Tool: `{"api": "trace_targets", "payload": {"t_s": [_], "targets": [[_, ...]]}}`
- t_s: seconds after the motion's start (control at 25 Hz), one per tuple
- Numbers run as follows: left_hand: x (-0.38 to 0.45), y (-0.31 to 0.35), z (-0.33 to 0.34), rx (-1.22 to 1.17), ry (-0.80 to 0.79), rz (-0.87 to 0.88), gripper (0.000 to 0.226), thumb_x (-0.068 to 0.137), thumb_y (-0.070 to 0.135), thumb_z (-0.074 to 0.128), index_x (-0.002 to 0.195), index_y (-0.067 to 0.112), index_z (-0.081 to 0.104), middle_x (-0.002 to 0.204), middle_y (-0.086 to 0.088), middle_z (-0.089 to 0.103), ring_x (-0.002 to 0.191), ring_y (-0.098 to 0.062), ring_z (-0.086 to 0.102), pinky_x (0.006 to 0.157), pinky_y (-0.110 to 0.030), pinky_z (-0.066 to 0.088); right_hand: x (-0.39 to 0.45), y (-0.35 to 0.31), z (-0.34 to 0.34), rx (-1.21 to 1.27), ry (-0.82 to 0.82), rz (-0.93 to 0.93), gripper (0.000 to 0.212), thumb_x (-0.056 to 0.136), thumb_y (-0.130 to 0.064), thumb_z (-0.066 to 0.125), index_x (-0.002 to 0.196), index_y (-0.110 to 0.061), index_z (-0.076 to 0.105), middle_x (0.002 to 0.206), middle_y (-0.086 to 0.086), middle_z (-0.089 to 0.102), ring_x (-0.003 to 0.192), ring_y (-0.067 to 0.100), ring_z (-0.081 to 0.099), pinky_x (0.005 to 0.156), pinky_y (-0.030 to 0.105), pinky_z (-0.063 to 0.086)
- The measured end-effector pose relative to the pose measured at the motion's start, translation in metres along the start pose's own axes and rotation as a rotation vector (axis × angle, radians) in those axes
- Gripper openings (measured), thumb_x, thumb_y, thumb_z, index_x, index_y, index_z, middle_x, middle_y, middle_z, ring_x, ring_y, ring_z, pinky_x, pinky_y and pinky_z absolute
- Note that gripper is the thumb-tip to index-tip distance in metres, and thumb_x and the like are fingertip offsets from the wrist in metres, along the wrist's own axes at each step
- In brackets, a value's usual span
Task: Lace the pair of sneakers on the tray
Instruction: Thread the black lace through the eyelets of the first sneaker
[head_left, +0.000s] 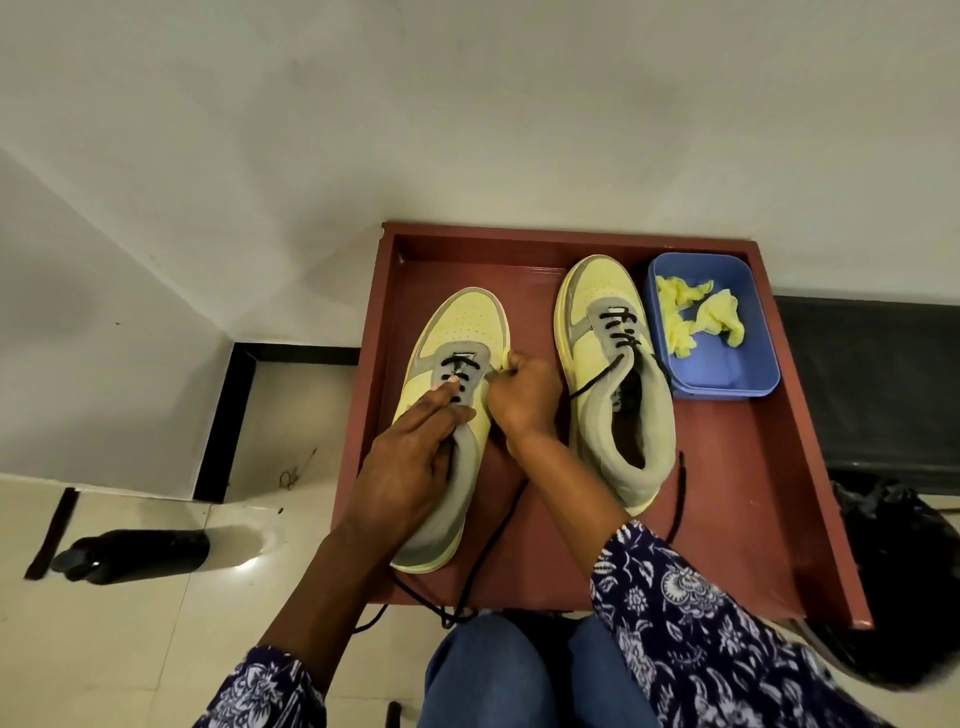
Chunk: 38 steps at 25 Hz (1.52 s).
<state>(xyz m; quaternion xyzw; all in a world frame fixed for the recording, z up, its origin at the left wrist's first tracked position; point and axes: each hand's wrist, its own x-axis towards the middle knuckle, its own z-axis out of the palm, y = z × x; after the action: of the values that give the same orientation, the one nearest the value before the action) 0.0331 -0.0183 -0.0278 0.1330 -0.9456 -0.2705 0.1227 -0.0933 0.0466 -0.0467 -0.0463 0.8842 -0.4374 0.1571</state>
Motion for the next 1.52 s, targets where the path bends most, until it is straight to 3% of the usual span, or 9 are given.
{"api": "trace_targets", "payload": {"t_s": [0.08, 0.16, 0.2, 0.28, 0.44, 0.76, 1.16, 1.4, 1.52], "targets": [[0.0, 0.0, -0.001, -0.014, -0.002, -0.01, 0.036, 0.08, 0.0, 0.048, 0.109, 0.01, 0.066, 0.131, -0.01, 0.056, 0.118, -0.025, 0.056, 0.096, -0.029, 0.041, 0.014, -0.008, -0.002, -0.035, -0.002, 0.007, 0.045, 0.075, 0.005, 0.047, 0.045, -0.022, 0.028, 0.056, 0.004, 0.035, 0.06, 0.021, 0.036, 0.054, 0.032, 0.032], [0.0, 0.0, -0.001, -0.013, 0.004, -0.008, 0.036, 0.08, -0.001, 0.048, 0.109, 0.011, 0.066, 0.131, -0.009, 0.056, 0.118, -0.025, 0.056, 0.094, -0.026, 0.042, 0.031, -0.016, -0.004, -0.089, -0.04, -0.043, 0.035, 0.076, 0.009, 0.042, 0.05, -0.014, 0.051, 0.059, 0.009, 0.049, 0.065, 0.027, 0.046, 0.059, 0.033, 0.034], [0.0, 0.0, 0.0, -0.014, 0.005, -0.007, 0.036, 0.08, -0.001, 0.049, 0.109, 0.011, 0.066, 0.13, -0.009, 0.057, 0.117, -0.025, 0.057, 0.092, -0.022, 0.042, 0.041, -0.018, -0.003, -0.138, -0.061, -0.078, 0.03, 0.077, 0.008, 0.04, 0.069, -0.005, 0.066, 0.075, 0.016, 0.061, 0.078, 0.032, 0.056, 0.065, 0.033, 0.039], [0.0, -0.001, 0.001, -0.024, 0.005, -0.015, 0.034, 0.08, -0.001, 0.051, 0.108, 0.011, 0.067, 0.129, -0.009, 0.057, 0.116, -0.024, 0.058, 0.09, -0.014, 0.039, 0.059, -0.025, -0.001, -0.251, -0.11, -0.137, 0.038, 0.083, 0.005, 0.04, 0.111, -0.002, 0.064, 0.114, 0.021, 0.062, 0.111, 0.033, 0.054, 0.087, 0.032, 0.043], [-0.001, -0.003, 0.002, -0.049, 0.015, -0.011, 0.033, 0.08, -0.001, 0.052, 0.107, 0.01, 0.067, 0.128, -0.01, 0.058, 0.116, -0.024, 0.057, 0.095, -0.011, 0.031, 0.076, -0.041, -0.001, -0.436, -0.21, -0.323, 0.045, 0.088, 0.002, 0.039, 0.13, -0.008, 0.052, 0.136, 0.013, 0.051, 0.126, 0.028, 0.045, 0.104, 0.03, 0.034], [-0.001, -0.003, 0.006, -0.101, 0.059, -0.034, 0.034, 0.08, -0.004, 0.054, 0.108, 0.008, 0.067, 0.128, -0.01, 0.058, 0.118, -0.012, 0.046, 0.101, -0.011, 0.027, 0.078, -0.048, 0.002, -0.728, -0.351, -0.731, 0.044, 0.09, 0.002, 0.039, 0.129, -0.011, 0.053, 0.132, 0.008, 0.052, 0.124, 0.025, 0.044, 0.096, 0.03, 0.039], [-0.001, -0.001, 0.004, -0.056, 0.074, -0.048, 0.033, 0.08, -0.003, 0.052, 0.109, 0.005, 0.066, 0.124, -0.013, 0.06, 0.115, -0.019, 0.052, 0.103, -0.014, 0.024, 0.062, -0.071, 0.009, -0.881, -0.803, -1.016, 0.041, 0.086, 0.003, 0.044, 0.122, -0.01, 0.06, 0.127, 0.007, 0.059, 0.119, 0.02, 0.051, 0.096, 0.025, 0.037], [-0.002, 0.001, 0.004, -0.065, 0.112, -0.043, 0.034, 0.086, 0.006, 0.042, 0.11, 0.004, 0.066, 0.124, -0.014, 0.061, 0.115, -0.013, 0.046, 0.103, -0.015, 0.024, 0.066, -0.067, 0.005, -0.876, -0.639, -0.975, 0.043, 0.088, 0.002, 0.044, 0.127, -0.011, 0.056, 0.13, 0.008, 0.056, 0.122, 0.021, 0.048, 0.097, 0.026, 0.033], [-0.002, 0.003, 0.003, -0.065, 0.114, -0.029, 0.035, 0.086, 0.009, 0.04, 0.109, 0.003, 0.066, 0.122, -0.015, 0.061, 0.114, -0.016, 0.049, 0.102, -0.015, 0.026, 0.055, -0.07, 0.007, -0.874, -0.775, -1.004, 0.039, 0.089, 0.0, 0.046, 0.124, -0.009, 0.059, 0.129, 0.008, 0.058, 0.12, 0.021, 0.05, 0.094, 0.023, 0.035]]}}
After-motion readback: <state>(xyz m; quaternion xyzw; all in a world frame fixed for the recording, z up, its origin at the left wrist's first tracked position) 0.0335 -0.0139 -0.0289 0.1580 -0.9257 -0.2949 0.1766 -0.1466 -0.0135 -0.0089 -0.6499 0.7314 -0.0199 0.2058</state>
